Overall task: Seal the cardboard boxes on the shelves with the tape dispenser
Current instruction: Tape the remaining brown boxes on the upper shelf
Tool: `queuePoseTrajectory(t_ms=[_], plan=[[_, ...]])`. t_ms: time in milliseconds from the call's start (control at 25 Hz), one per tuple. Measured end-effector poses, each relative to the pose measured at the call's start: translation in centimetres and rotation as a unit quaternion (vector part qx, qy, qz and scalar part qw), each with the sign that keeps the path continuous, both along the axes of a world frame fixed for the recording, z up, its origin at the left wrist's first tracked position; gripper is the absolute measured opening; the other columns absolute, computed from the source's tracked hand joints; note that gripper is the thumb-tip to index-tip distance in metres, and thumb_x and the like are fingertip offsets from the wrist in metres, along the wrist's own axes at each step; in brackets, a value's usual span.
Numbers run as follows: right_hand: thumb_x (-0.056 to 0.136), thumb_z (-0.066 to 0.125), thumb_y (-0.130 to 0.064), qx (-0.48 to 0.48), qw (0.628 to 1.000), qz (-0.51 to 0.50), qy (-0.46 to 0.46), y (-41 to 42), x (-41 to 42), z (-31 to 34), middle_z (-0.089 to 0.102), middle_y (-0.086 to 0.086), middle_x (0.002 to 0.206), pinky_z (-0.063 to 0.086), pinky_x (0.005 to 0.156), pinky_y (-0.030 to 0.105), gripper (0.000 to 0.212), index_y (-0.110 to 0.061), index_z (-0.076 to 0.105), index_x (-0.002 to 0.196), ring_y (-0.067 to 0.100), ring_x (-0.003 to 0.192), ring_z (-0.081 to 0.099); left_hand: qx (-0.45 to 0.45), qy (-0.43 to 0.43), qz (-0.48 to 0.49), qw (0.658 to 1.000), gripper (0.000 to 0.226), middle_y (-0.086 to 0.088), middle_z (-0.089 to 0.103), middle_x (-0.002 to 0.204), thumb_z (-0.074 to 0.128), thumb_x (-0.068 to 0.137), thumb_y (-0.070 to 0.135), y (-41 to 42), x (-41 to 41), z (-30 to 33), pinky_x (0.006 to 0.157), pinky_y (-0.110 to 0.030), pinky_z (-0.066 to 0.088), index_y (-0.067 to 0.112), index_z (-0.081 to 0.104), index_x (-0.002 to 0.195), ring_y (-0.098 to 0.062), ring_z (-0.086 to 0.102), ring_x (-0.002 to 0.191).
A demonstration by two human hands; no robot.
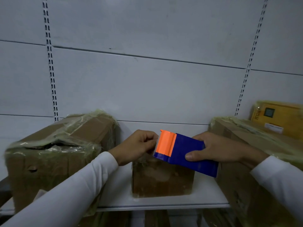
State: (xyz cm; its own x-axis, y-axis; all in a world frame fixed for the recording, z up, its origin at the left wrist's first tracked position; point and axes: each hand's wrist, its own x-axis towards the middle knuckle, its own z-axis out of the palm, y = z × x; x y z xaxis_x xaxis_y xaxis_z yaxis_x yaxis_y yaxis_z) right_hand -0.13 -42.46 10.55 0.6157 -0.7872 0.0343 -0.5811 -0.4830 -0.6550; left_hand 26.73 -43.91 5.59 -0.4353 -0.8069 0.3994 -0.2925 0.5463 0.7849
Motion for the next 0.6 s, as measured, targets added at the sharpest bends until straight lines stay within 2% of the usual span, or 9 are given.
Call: queuePoseTrajectory(t_ms=[80,160,240,320,400,480,600], plan=[[0.081,0.073,-0.046,0.004,1.000,0.005,0.014,-0.4,-0.1,0.2,0.076,0.001,0.093,0.055,0.066,0.018,0.034,-0.019,0.065,0.099,0.019,0.082,0.073,-0.019,0.013,0.028,0.999,0.022,-0.002,0.064,0.073,0.048,0.098,0.020,-0.1,-0.2,-0.4,0.067,-0.031,0.051,0.013,0.065,0.085,-0.014,0.060,0.071],[0.080,0.072,-0.048,0.023,0.999,0.017,0.036,-0.7,0.0,0.4,0.075,0.002,0.095,0.055,0.068,0.019,0.034,-0.021,0.064,0.098,0.018,0.082,0.073,-0.032,0.005,0.054,0.998,0.022,0.008,0.063,0.067,0.050,0.096,0.022,-0.1,-0.2,-0.8,0.063,-0.024,0.047,0.017,0.065,0.082,-0.007,0.058,0.066],[0.077,0.072,-0.053,0.021,0.996,0.024,0.081,-1.1,-0.1,1.0,0.076,-0.001,0.092,0.055,0.067,0.020,0.036,-0.024,0.065,0.097,0.013,0.077,0.072,-0.031,0.015,0.080,0.996,0.021,0.006,0.065,0.067,0.050,0.096,0.019,-0.1,0.4,-1.0,0.062,-0.022,0.048,0.013,0.065,0.082,-0.008,0.059,0.064],[0.075,0.070,-0.059,-0.001,0.991,0.011,0.134,-1.5,-1.0,2.5,0.076,-0.005,0.085,0.052,0.061,0.017,0.041,-0.024,0.066,0.095,0.009,0.070,0.071,-0.014,0.080,0.132,0.988,0.023,-0.001,0.063,0.065,0.050,0.097,0.012,-0.3,1.9,-1.1,0.058,-0.021,0.048,0.008,0.063,0.079,-0.010,0.057,0.060],[0.075,0.069,-0.058,0.000,0.985,-0.014,0.173,-2.2,-2.4,4.6,0.077,-0.002,0.083,0.050,0.057,0.016,0.043,-0.019,0.069,0.092,0.009,0.065,0.071,0.030,0.142,0.185,0.972,0.026,-0.004,0.062,0.063,0.049,0.097,0.010,-0.4,2.8,-1.2,0.055,-0.021,0.046,0.006,0.061,0.074,-0.011,0.055,0.055],[0.076,0.070,-0.054,0.040,0.979,-0.029,0.197,-3.2,-3.0,6.3,0.077,0.005,0.087,0.051,0.059,0.018,0.045,-0.013,0.070,0.096,0.014,0.069,0.072,0.064,0.134,0.227,0.962,0.028,-0.007,0.062,0.066,0.048,0.097,0.011,-0.5,2.4,-1.5,0.052,-0.021,0.047,0.005,0.061,0.073,-0.013,0.055,0.053],[0.073,0.069,-0.057,0.064,0.970,-0.035,0.232,-5.3,-2.0,7.3,0.077,0.007,0.094,0.055,0.068,0.025,0.055,-0.010,0.070,0.103,0.021,0.080,0.073,0.039,0.075,0.307,0.948,0.029,-0.007,0.064,0.067,0.049,0.096,0.015,-1.5,1.9,-1.9,0.056,-0.026,0.050,0.002,0.062,0.073,-0.015,0.058,0.054]])
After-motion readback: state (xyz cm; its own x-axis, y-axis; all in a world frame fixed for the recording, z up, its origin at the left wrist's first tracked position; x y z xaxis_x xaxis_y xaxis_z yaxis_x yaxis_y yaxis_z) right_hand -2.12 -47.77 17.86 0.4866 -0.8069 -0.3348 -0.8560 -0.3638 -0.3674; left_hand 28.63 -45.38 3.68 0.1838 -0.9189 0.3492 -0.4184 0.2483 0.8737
